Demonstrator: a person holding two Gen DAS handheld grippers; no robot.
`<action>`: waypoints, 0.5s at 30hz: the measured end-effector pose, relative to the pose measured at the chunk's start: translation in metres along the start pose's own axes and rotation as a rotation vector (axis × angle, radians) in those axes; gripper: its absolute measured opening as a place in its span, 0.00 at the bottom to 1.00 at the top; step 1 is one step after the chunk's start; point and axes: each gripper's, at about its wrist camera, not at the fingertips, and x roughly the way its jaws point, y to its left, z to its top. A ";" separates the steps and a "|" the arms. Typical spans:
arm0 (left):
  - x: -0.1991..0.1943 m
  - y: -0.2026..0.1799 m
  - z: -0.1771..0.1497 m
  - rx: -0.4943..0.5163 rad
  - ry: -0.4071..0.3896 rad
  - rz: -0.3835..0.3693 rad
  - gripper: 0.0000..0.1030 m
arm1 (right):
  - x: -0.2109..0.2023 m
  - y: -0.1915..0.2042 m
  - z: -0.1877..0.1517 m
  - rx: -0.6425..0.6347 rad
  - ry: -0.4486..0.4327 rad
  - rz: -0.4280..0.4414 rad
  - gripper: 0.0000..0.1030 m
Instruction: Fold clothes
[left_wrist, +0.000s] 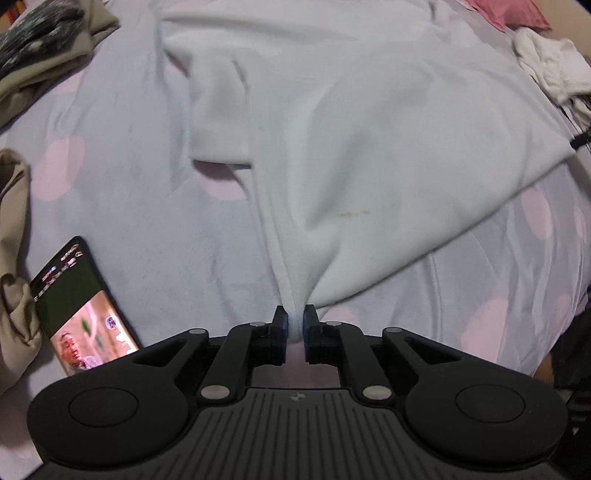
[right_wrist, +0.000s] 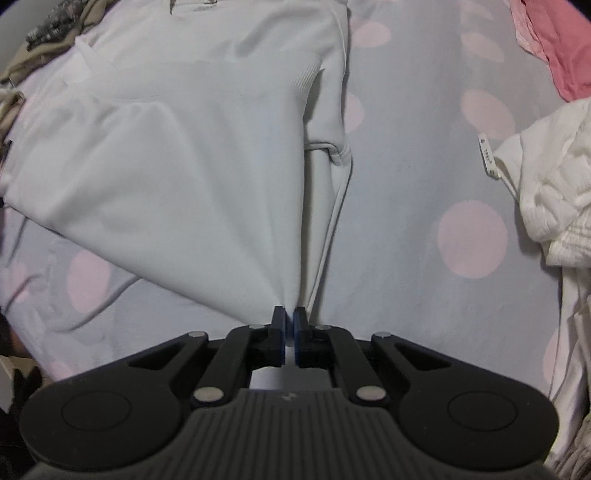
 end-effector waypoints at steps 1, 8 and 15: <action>-0.005 0.001 0.003 -0.001 0.004 0.011 0.18 | 0.002 0.003 0.001 -0.014 0.000 -0.014 0.08; -0.047 -0.010 0.035 0.110 -0.004 0.102 0.25 | -0.029 -0.006 0.016 0.049 -0.191 -0.037 0.49; -0.066 -0.001 0.092 0.074 -0.141 0.117 0.28 | -0.021 0.003 0.059 0.097 -0.318 -0.096 0.50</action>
